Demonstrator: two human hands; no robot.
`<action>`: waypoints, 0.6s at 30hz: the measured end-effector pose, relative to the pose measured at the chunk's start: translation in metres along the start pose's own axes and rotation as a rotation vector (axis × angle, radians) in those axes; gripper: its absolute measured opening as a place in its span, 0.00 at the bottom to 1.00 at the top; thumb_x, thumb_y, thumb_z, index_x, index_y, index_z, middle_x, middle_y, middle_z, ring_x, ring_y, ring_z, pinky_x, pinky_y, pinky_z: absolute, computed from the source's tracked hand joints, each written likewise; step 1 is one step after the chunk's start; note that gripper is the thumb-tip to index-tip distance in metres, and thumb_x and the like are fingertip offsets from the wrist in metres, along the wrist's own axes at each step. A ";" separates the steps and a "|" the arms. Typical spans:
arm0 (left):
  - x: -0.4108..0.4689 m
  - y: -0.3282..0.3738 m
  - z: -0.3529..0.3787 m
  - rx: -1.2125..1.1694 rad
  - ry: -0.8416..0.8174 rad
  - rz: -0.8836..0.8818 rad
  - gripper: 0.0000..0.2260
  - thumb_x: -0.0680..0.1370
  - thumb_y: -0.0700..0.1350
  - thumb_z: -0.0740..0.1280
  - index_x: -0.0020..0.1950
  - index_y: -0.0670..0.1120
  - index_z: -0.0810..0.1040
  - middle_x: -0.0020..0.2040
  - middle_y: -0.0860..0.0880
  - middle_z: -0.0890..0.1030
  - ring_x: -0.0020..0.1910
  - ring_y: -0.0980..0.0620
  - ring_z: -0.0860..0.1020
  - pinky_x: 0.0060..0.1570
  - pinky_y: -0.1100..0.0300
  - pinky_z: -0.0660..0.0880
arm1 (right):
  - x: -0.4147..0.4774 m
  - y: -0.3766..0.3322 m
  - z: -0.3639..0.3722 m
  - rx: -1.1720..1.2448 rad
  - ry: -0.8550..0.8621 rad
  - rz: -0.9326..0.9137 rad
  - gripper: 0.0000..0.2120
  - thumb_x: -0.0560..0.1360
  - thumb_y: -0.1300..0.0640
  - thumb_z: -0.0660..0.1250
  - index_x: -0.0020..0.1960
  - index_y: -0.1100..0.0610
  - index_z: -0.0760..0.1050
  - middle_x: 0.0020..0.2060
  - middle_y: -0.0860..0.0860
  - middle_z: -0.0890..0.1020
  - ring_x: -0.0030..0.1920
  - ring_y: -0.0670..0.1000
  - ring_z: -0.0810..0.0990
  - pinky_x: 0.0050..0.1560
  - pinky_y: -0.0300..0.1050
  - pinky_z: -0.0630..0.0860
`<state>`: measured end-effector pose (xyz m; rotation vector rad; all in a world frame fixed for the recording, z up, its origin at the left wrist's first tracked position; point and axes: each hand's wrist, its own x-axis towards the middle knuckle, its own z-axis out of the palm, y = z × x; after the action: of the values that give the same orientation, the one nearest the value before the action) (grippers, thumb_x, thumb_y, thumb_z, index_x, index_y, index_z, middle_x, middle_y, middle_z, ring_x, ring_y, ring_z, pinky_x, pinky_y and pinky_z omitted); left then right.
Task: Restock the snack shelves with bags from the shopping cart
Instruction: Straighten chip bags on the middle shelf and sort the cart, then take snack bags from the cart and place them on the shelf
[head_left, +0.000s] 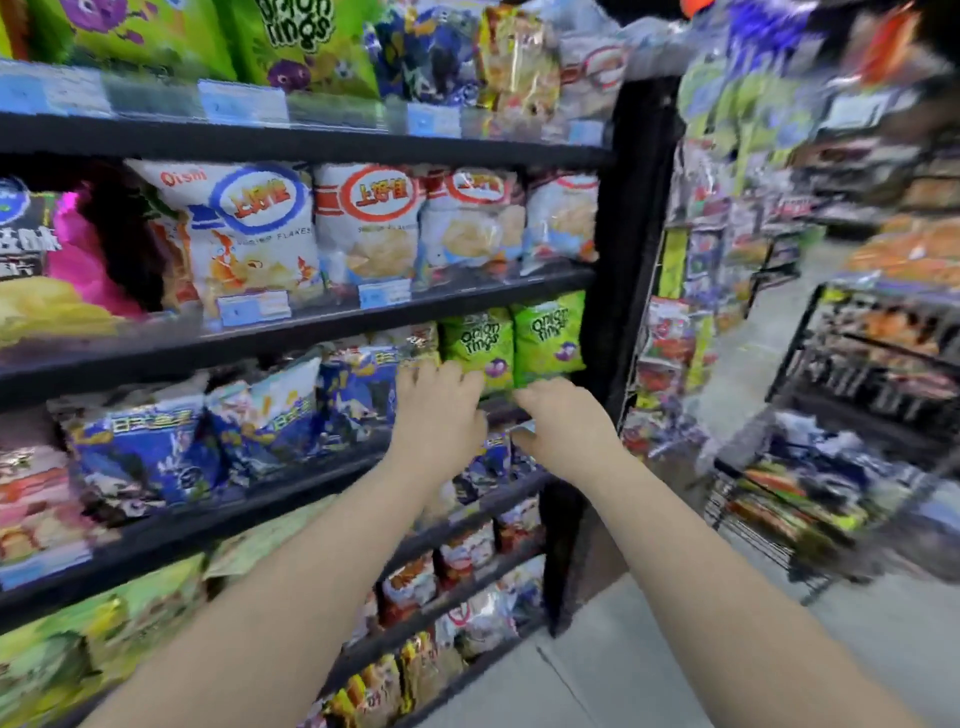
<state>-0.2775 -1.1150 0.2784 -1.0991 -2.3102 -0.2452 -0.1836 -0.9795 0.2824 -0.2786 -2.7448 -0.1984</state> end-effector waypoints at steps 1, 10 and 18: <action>0.008 0.023 0.007 -0.024 -0.003 0.043 0.13 0.68 0.48 0.72 0.51 0.47 0.79 0.46 0.45 0.78 0.48 0.40 0.76 0.49 0.46 0.71 | -0.013 0.020 0.001 -0.018 -0.001 0.037 0.13 0.75 0.50 0.65 0.57 0.54 0.74 0.53 0.53 0.78 0.56 0.58 0.74 0.50 0.51 0.72; 0.081 0.270 0.067 -0.180 -0.044 0.370 0.11 0.74 0.49 0.67 0.55 0.48 0.76 0.50 0.48 0.77 0.51 0.43 0.75 0.51 0.49 0.67 | -0.143 0.228 0.005 -0.081 -0.135 0.381 0.12 0.75 0.59 0.63 0.58 0.56 0.72 0.55 0.54 0.76 0.58 0.58 0.73 0.51 0.50 0.71; 0.168 0.493 0.097 -0.340 -0.104 0.485 0.13 0.76 0.50 0.64 0.59 0.50 0.74 0.56 0.48 0.77 0.58 0.44 0.74 0.57 0.49 0.67 | -0.220 0.442 -0.023 -0.175 -0.125 0.637 0.15 0.75 0.57 0.63 0.62 0.52 0.73 0.52 0.53 0.79 0.56 0.57 0.74 0.46 0.49 0.73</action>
<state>-0.0277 -0.6480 0.2570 -1.8381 -2.0507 -0.4062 0.1219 -0.5915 0.2642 -1.2164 -2.5998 -0.2495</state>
